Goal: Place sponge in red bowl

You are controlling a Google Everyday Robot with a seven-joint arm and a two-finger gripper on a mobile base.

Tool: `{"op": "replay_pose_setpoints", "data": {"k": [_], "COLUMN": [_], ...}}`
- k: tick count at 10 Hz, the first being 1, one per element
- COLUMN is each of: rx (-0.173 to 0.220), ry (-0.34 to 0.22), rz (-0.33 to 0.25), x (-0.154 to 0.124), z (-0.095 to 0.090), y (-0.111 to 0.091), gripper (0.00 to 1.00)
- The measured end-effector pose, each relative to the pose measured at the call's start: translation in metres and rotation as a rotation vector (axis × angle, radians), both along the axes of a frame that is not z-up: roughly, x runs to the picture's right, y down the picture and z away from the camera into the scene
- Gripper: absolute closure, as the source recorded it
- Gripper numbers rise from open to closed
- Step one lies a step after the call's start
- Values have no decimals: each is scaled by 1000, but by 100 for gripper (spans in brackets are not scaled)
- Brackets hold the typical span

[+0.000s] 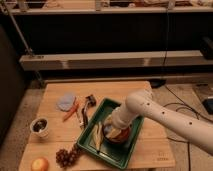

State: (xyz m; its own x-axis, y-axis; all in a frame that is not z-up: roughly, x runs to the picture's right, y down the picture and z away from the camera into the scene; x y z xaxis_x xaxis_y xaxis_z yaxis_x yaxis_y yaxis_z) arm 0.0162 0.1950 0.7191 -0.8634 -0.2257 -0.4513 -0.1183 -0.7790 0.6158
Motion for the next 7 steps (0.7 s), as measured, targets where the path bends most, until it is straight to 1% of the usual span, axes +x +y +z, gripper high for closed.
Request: {"op": "replay_pose_setpoints", "data": {"k": [1,2,4,5,6,7], "rx": [0,0,0,0,0,0], "ry": [0,-1,-1,-1,-1,0], "rz": [0,0,0,0,0,0], "x": [0,0,0,0,0,0], "z": [0,0,0,0,0,0], "y": [0,0,0,0,0,0], "gripper": [66,78,95,99,97,90]}}
